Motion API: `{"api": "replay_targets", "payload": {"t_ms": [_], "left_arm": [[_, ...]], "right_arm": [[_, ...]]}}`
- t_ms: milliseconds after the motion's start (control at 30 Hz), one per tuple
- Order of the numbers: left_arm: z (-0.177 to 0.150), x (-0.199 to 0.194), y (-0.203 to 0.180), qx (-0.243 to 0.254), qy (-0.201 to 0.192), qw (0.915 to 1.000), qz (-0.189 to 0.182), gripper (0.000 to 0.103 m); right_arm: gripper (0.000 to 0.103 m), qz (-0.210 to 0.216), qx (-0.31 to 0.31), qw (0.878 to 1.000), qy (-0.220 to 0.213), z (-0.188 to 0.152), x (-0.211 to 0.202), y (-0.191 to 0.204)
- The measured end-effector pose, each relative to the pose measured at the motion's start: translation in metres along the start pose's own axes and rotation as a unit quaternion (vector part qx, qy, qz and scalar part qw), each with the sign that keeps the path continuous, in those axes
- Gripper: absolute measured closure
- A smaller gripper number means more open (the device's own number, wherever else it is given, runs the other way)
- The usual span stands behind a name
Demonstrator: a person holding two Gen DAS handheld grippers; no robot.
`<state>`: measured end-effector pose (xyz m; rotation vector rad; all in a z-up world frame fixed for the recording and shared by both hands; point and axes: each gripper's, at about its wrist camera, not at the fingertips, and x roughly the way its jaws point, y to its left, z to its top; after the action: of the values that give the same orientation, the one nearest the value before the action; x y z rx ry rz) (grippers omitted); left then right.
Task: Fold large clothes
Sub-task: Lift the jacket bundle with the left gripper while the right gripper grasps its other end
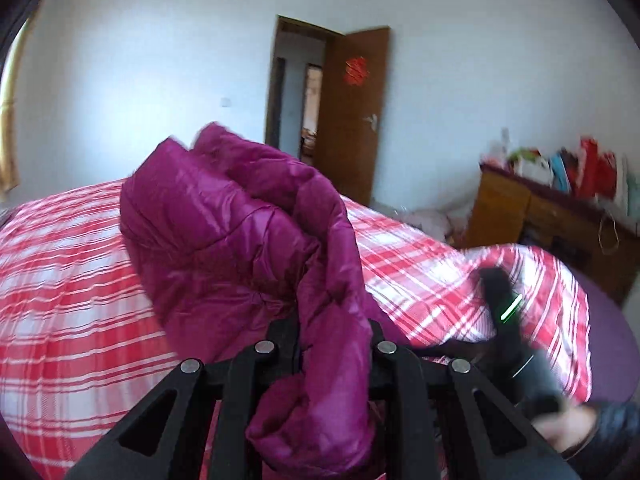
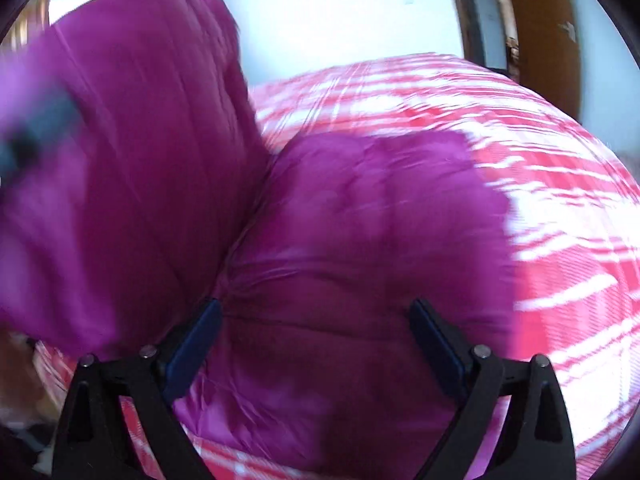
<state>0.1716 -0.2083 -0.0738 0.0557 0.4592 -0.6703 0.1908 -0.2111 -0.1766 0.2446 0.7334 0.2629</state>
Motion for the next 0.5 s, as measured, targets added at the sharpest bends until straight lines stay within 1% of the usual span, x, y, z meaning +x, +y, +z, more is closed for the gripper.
{"api": "replay_targets", "payload": {"t_ms": [67,100,133,167,200,267,333,400,433,467,500], "left_arm": [[-0.009,0.02,-0.017,0.028,0.011,0.9995,0.001,0.086],[-0.016,0.029,-0.03,0.05,0.017,0.9986,0.004,0.086],[-0.021,0.034,-0.038,0.064,0.02,0.9978,0.005,0.085],[-0.029,0.044,-0.05,0.089,0.028,0.9956,0.008,0.085],[-0.038,0.053,-0.061,0.113,0.036,0.9929,0.012,0.085],[-0.053,0.066,-0.074,0.144,0.048,0.9882,0.015,0.085],[-0.066,0.077,-0.083,0.17,0.058,0.9834,0.023,0.085],[-0.073,0.082,-0.087,0.19,0.055,0.9795,0.037,0.084],[-0.075,0.079,-0.087,0.192,0.052,0.9791,0.042,0.082],[-0.074,0.076,-0.088,0.192,0.051,0.9791,0.042,0.077],[-0.073,0.073,-0.091,0.194,0.052,0.9788,0.041,0.074]], "right_arm": [[0.006,-0.006,0.05,0.998,-0.036,0.007,-0.029,-0.033],[0.006,-0.002,0.071,0.996,-0.052,0.011,-0.04,-0.047],[0.009,0.005,0.093,0.993,-0.069,0.016,-0.052,-0.06],[0.015,0.017,0.111,0.99,-0.085,0.024,-0.064,-0.073],[0.017,0.027,0.116,0.989,-0.088,0.031,-0.069,-0.079],[0.025,0.058,0.109,0.989,-0.084,0.048,-0.073,-0.083],[0.027,0.095,0.095,0.988,-0.076,0.062,-0.07,-0.08],[0.028,0.129,0.08,0.987,-0.045,0.075,-0.054,-0.071],[0.038,0.136,0.075,0.988,-0.024,0.081,-0.042,-0.068],[0.052,0.13,0.074,0.989,-0.007,0.083,-0.031,-0.067],[0.058,0.118,0.073,0.99,0.012,0.083,-0.02,-0.068]]}}
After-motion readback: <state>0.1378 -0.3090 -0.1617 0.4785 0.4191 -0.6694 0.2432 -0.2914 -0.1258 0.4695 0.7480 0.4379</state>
